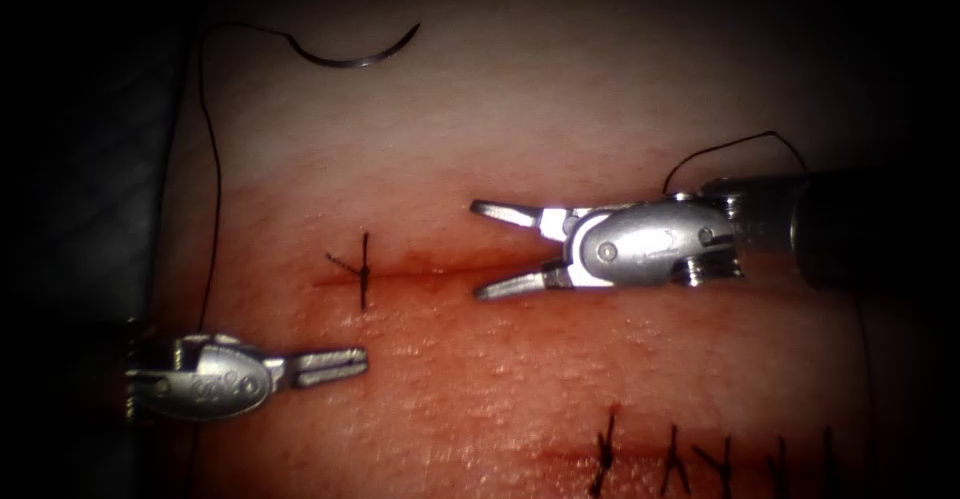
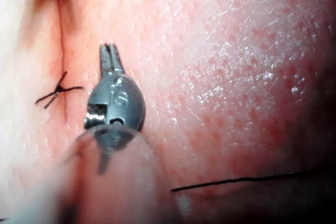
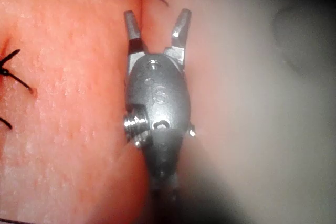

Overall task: Wound Closure
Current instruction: Cut the suture with the right tool.

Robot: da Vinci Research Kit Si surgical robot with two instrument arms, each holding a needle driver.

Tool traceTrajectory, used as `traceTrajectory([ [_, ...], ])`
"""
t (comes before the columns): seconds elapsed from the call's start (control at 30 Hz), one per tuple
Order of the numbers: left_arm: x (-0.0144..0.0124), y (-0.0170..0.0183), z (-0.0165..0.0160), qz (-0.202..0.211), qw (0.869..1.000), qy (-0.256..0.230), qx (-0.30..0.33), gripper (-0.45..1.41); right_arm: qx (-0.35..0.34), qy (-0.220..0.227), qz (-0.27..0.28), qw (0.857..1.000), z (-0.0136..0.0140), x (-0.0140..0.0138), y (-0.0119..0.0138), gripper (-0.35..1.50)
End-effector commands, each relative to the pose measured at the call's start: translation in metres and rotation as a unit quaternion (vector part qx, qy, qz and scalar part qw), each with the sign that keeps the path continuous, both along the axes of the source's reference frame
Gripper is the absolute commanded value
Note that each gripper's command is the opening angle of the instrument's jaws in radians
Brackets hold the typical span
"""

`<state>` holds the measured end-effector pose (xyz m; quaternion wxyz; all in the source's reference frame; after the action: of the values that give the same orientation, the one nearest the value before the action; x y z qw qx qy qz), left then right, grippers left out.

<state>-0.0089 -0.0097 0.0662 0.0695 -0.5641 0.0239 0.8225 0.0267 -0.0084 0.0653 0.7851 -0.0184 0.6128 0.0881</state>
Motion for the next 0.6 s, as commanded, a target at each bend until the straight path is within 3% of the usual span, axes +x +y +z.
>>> traceTrajectory([
  [0.03, -0.0017, -0.0002, 0.0008, 0.006, 1.0, -0.005, 0.0, -0.45, 0.0, -0.003, 0.001, 1.0, 0.0006, 0.0, 0.0001, 1.46],
  [0.37, -0.0059, -0.0035, 0.0002, 0.048, 0.998, -0.029, 0.02, -0.45, -0.002, -0.008, 0.003, 1.0, 0.0012, -0.0014, 0.0001, 1.43],
  [0.53, -0.0061, -0.0035, 0.0021, 0.057, 0.994, -0.026, 0.092, -0.45, -0.007, -0.01, 0.004, 1.0, 0.0014, -0.001, -0.0002, 1.45],
  [0.57, -0.0057, -0.0032, 0.0028, 0.042, 0.991, -0.02, 0.129, 0.02, -0.007, -0.01, 0.004, 1.0, 0.0014, -0.001, -0.0003, 1.45],
  [0.6, -0.0055, -0.0032, 0.0032, 0.037, 0.99, -0.014, 0.138, 0.17, -0.008, -0.01, 0.004, 1.0, 0.0014, -0.001, -0.0003, 1.45],
])
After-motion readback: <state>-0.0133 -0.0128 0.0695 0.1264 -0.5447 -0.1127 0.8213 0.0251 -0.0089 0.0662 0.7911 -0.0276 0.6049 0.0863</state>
